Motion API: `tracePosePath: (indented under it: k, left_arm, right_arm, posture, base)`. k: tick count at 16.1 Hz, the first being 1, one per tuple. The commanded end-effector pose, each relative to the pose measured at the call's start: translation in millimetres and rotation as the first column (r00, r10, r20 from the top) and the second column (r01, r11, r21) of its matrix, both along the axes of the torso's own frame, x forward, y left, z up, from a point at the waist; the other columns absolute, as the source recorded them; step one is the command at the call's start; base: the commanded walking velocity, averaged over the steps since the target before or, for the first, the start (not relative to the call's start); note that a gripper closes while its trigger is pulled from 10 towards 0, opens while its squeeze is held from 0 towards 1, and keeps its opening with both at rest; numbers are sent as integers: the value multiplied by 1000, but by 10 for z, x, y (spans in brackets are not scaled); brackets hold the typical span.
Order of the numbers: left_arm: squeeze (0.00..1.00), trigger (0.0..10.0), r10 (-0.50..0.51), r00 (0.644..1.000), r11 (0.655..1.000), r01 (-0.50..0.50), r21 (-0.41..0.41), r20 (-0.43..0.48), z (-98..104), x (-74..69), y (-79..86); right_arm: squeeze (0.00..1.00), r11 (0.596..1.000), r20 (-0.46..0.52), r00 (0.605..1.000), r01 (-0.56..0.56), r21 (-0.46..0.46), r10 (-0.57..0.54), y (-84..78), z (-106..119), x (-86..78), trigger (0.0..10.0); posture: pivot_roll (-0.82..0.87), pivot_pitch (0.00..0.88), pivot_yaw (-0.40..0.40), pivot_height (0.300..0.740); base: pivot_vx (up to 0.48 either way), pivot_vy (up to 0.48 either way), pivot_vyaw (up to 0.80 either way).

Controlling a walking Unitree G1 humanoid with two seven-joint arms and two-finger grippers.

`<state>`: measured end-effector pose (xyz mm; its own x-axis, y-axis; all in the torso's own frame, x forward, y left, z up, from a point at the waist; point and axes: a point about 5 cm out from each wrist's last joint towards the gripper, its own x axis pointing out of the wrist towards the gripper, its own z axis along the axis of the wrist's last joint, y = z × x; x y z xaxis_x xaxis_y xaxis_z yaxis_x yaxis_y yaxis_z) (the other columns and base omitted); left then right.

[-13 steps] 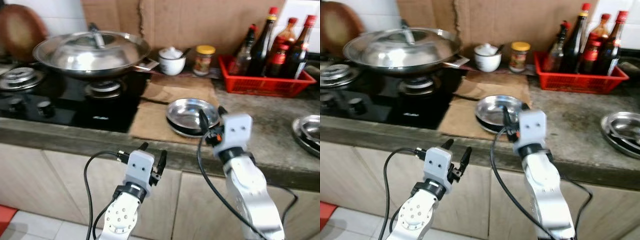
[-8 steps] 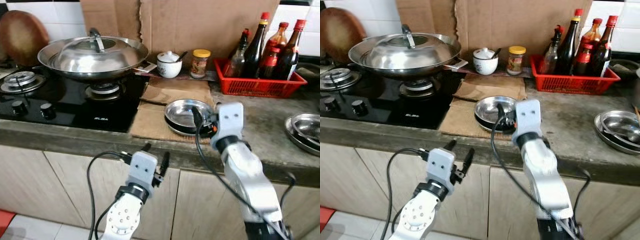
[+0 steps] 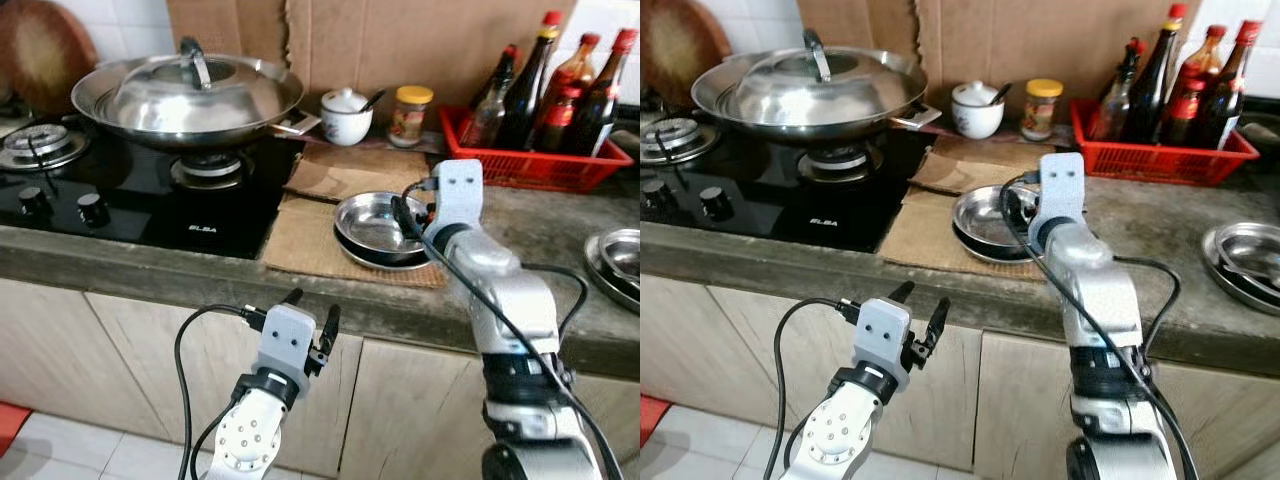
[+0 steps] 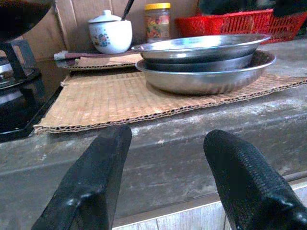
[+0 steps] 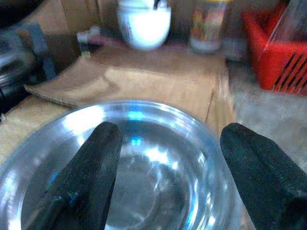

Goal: Kitchen organization

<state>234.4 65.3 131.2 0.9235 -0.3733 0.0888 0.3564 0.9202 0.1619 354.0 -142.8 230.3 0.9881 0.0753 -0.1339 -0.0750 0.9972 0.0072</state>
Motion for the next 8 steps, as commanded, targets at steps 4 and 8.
tracePosePath:
  k: [4, 8]
  left_arm:
    - [0, 10000, 13, 1000, 1000, -13, 4, 2, 21, -1, 8]
    - [0, 10000, 20, 1000, 1000, -20, 13, 0, 9, -13, 7]
  right_arm:
    - [0, 999, -89, 995, 42, -15, -43, -16, 82, 143, 10000]
    - [0, 996, -119, 989, 81, -31, -84, -93, 94, 224, 10000]
  posture:
    - [84, 3, -81, 740]
    - [86, 11, -78, 740]
  base:
    - [0, 0, 0]
    - [0, 0, 0]
